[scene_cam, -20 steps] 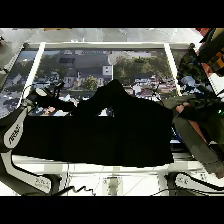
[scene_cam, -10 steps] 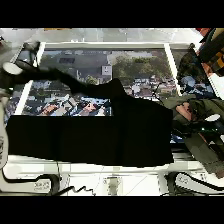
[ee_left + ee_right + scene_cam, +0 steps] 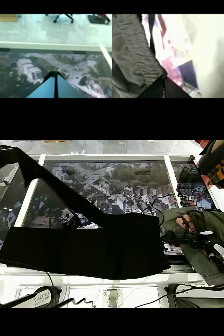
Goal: Fold the clothes and pants, and hang the long-sleeved shirts on hangers.
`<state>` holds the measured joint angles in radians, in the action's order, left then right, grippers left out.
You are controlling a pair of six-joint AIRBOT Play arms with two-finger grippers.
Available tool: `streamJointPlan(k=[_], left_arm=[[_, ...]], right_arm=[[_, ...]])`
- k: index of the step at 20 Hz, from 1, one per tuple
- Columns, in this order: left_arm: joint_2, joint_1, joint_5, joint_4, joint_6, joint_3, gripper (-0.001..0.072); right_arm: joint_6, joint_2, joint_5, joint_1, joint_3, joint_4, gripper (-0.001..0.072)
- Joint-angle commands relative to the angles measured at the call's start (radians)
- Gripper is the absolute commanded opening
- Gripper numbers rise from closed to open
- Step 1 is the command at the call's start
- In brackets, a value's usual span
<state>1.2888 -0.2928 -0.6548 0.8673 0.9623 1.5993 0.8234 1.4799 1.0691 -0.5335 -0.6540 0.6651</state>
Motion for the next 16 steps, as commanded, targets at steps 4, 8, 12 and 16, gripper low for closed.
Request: streamJointPlan(k=[4,8,12,16], left_arm=[[-0.005,-0.024,-0.008,0.199,0.064,0.002,0.0012],[-0.005,-0.029,-0.012,0.457,0.208,0.002,0.0012],[-0.003,-0.069,-0.028,0.717,0.450,0.002,0.0012],[0.080,-0.101,-0.237,0.729,0.478,0.001,0.0012]], right_arm=[[-0.138,-0.002,-0.023,0.000,-0.021,-0.093,0.0021],[-0.137,-0.008,-0.006,0.000,-0.021,-0.090,0.0020],[-0.137,-0.112,-0.024,-0.001,-0.021,-0.055,0.0019],[-0.019,-0.262,-0.033,-0.001,-0.020,0.227,0.0019]])
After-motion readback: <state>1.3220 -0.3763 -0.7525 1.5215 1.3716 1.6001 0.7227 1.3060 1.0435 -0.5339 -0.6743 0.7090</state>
